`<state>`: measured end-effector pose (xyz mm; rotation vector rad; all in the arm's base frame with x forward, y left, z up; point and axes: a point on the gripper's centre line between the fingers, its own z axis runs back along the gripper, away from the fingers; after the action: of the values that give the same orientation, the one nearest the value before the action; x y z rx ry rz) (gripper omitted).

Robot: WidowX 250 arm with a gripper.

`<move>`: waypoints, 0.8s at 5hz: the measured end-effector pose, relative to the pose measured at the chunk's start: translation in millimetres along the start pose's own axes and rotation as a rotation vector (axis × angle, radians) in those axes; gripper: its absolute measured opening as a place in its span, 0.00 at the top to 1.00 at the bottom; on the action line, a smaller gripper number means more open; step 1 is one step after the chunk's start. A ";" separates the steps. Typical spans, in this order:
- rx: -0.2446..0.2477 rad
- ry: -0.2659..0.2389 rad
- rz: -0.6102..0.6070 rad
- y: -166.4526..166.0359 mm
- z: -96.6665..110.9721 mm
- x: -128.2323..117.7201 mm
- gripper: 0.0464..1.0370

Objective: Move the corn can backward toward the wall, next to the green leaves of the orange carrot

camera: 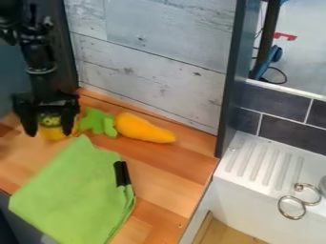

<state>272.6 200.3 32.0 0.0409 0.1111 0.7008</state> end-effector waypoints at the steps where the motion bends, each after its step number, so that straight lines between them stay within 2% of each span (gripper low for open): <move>1: 0.005 0.019 -0.010 -7.1 -1.9 16.8 0.04; 2: 0.022 -0.001 -0.042 -14.3 3.5 25.9 0.04; 3: 0.023 0.005 -0.076 -16.3 5.1 25.3 0.04; 4: 0.029 -0.022 -0.099 -13.3 19.3 20.6 0.04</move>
<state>299.1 203.5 48.3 0.0706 0.1018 0.5998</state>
